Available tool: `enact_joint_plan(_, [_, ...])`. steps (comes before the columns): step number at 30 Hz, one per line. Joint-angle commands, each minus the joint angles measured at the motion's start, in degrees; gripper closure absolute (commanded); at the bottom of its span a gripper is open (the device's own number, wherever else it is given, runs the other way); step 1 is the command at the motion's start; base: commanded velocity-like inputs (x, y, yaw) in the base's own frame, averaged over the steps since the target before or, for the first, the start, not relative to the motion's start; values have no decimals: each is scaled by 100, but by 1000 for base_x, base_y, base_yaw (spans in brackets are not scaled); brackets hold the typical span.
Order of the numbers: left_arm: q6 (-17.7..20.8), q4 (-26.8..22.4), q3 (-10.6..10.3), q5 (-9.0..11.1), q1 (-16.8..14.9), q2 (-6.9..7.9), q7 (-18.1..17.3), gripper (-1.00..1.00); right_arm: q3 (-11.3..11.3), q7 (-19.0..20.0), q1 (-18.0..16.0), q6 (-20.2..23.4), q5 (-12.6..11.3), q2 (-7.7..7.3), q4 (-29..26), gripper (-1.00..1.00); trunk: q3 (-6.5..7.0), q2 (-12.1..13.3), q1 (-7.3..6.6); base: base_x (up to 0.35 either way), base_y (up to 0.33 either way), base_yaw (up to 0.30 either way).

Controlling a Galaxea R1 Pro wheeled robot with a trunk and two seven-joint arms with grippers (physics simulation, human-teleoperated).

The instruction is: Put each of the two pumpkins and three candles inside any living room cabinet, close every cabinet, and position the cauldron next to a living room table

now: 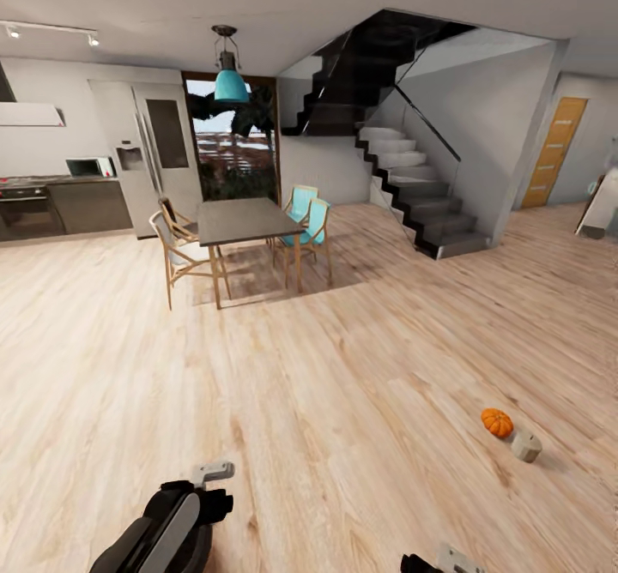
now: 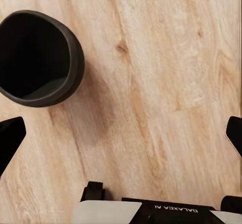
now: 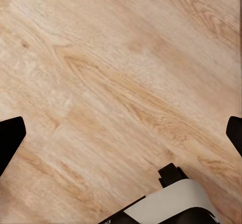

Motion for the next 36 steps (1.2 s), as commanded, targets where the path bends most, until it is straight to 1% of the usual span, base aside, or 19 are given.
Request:
enact_joint_plan(1, [8, -9, -18, 60, -5, 7, 58, -100, 30, -43, -7, 26, -15, -7, -11, -100, -7, -5, 4, 321, -5, -280])
enact_joint_plan(11, [8, -9, -18, 55, -5, 7, 61, -100, 30, -42, -7, 26, -20, -5, -5, -100, -7, -5, 4, 325, -2, -281])
enact_joint_plan(19, [8, -9, -18, 58, -4, 7, 59, -100, 30, -42, -7, 26, -20, 1, 52, -100, -7, -5, 4, 305, -84, -281])
enact_joint_plan(36, [8, -1, -18, 52, -4, 7, 60, -100, 30, -42, -7, 26, -20, 14, 58, -100, -7, -5, 4, 326, -4, -284])
